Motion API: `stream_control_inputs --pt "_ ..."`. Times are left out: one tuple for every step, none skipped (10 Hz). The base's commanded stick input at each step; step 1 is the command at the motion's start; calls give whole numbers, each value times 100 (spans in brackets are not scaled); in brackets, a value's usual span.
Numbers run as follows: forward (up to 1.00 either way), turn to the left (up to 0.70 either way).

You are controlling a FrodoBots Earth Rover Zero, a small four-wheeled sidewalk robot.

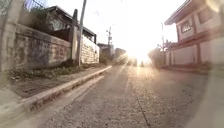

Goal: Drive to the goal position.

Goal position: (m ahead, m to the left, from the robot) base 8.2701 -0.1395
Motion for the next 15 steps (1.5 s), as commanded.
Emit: stream_control_inputs --pt "100 0" --pt "100 0" --pt "100 0" --pt "100 0" --pt "100 0" --pt "100 0" --pt "100 0" --pt "100 0" --pt "100 0" --pt "100 0" --pt "100 0" --pt "100 0" --pt "100 0" --pt "100 0" --pt "100 0"
